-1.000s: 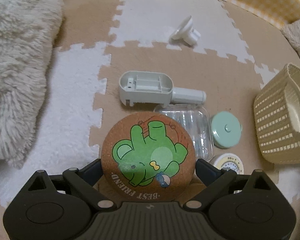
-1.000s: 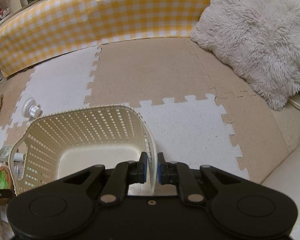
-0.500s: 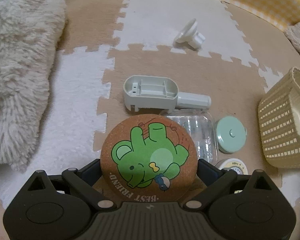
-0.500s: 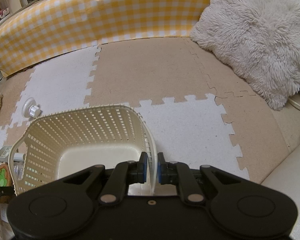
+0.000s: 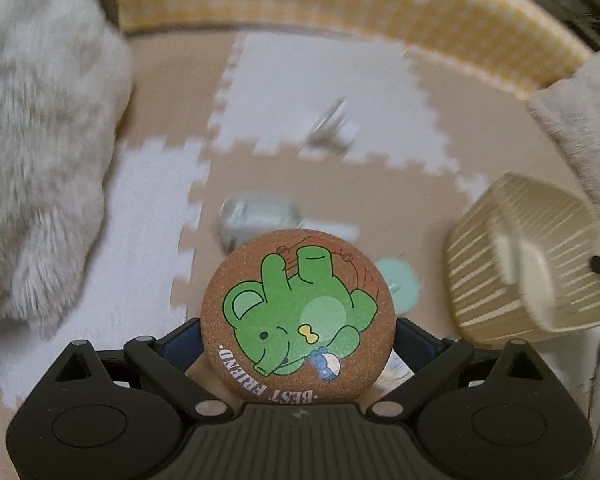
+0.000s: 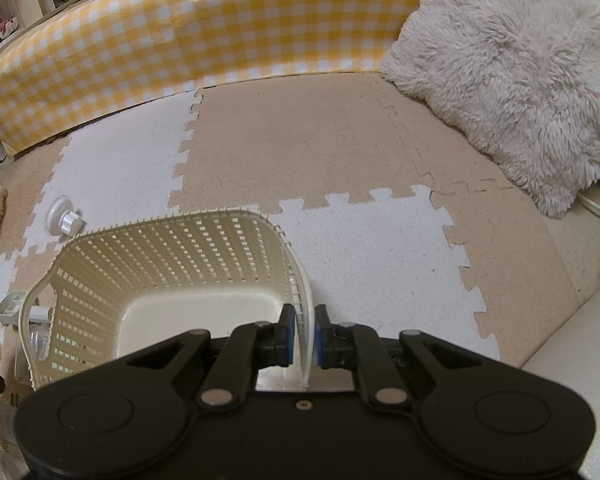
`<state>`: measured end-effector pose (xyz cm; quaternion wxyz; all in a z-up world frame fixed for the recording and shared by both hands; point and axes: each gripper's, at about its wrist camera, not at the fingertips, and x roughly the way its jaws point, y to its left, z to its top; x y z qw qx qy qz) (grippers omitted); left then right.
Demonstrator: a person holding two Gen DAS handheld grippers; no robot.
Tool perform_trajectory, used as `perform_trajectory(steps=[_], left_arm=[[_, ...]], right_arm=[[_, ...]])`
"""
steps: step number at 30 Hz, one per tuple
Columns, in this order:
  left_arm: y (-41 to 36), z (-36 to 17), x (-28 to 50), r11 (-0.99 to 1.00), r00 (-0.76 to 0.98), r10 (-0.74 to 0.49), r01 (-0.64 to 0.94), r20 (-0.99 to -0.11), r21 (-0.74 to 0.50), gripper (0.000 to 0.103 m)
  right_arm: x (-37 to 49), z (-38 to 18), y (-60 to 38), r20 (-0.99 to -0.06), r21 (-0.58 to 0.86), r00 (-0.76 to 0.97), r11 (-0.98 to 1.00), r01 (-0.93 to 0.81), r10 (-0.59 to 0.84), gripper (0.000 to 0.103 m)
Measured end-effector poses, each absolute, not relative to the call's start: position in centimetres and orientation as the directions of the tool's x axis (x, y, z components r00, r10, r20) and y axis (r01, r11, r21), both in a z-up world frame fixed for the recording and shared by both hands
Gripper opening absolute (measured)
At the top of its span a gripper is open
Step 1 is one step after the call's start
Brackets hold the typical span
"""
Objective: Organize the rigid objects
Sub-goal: 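Carry the cork coaster with the left gripper into the cream basket and release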
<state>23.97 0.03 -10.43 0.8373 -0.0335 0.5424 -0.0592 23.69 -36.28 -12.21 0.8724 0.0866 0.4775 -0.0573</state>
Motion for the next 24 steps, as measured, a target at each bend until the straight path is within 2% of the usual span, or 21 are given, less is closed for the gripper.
perform_trajectory(steps=[6,12,19,24], left_arm=[[-2.7,-6.7,23.2,0.975,0.520,-0.219,0.159,-0.826,-0.158,0.098],[-7.6,-5.2,22.6,0.943,0.577,-0.298,0.304,-0.761,-0.138,0.098],[-14.5,-6.2,22.8,0.882,0.567,-0.410,0.446,-0.714,-0.151,0.098],[-18.6,-8.7,23.5,0.848,0.525,-0.452,0.504,-0.721,-0.165,0.098]], right_arm=[[23.4,-11.7,-36.6,-0.836,0.121,0.548,0.974,0.193,-0.005,0.010],[23.0,-10.5,-37.2,-0.811,0.160,0.585,0.967,0.198,0.014,0.008],[22.7,-10.2,-37.4,-0.803,0.173,0.595,0.967,0.186,0.030,0.007],[22.6,-10.0,-37.6,-0.798,0.194,0.601,0.964,0.181,0.048,0.006]])
